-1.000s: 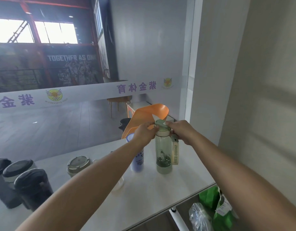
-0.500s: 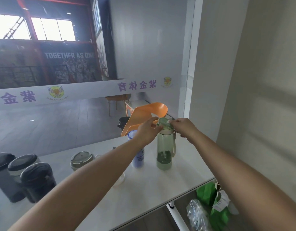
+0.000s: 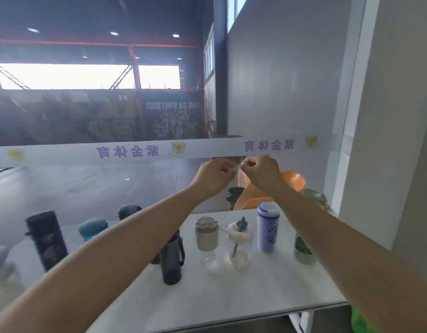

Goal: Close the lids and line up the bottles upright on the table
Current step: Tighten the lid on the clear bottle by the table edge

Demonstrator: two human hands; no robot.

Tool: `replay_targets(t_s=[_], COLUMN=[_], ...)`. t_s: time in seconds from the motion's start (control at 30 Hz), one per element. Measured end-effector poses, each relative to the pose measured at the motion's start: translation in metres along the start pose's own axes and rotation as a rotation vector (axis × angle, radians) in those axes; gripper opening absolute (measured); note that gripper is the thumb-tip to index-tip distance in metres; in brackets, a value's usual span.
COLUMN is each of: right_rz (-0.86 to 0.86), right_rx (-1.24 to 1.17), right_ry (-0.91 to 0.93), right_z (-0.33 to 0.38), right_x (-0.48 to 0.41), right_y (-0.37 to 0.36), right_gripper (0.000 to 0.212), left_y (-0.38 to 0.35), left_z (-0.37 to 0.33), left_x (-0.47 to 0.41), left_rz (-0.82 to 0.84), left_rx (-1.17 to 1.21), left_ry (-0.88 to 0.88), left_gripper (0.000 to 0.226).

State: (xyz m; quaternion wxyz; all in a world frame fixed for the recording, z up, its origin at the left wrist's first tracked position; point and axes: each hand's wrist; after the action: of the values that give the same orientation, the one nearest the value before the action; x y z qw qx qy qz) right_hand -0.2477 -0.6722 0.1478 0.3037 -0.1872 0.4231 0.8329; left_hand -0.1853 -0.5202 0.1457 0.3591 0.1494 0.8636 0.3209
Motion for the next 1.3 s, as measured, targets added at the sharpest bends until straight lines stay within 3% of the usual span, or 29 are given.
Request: replay_targets(t_s=[0.17,0.33,0.5,0.6,0.87,1.13,1.3], right_rz=[0.164,0.365,0.483,0.631,0.938,1.101,1.213], right_rx=[-0.097,-0.183,-0.181,-0.062,0.238,0.503,0.496], right_ry=[0.115,0.35,0.634,0.778,0.992,1.06,1.016], right_z=[0.1,0.205,0.299,0.338,0.391,0.429,0.445], right_x=[-0.007,0.003,0.024,0.04,0.061,0.058,0.043], right_y=[-0.088,-0.177,-0.264,-0.313,-0.417,-0.478,-0.495], right_gripper=[0.024,0.025,0.025,0.037,0.063,0.071,0.069], left_y=[0.116,0.222,0.306,0.34,0.347,0.299,0.308], left_z=[0.069,0.145,0.226,0.274,0.37,0.411,0.426], left_x=[0.041,0.094,0.16,0.206,0.287,0.293,0.292], left_rz=[-0.06,-0.179,-0.228,-0.18,0.012,-0.192,-0.259], left_rx=[-0.257,-0.449,-0.553,-0.592,-0.595,-0.523,-0.357], left_ry=[0.076,0.239,0.419,0.519,0.831,0.844,0.744], left_gripper=[0.018,0.02,0.018,0.024,0.075,0.091,0.082])
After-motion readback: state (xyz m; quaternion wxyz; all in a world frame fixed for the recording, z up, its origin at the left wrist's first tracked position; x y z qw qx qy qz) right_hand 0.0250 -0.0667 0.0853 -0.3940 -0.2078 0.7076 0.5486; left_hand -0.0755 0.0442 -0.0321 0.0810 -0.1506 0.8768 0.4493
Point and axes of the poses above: each hand's wrist, its own x-axis away from the middle knuckle, its own y-axis out of the back of the hand, z = x × y, and after that the axes turned 1 degree about -z, right-handed
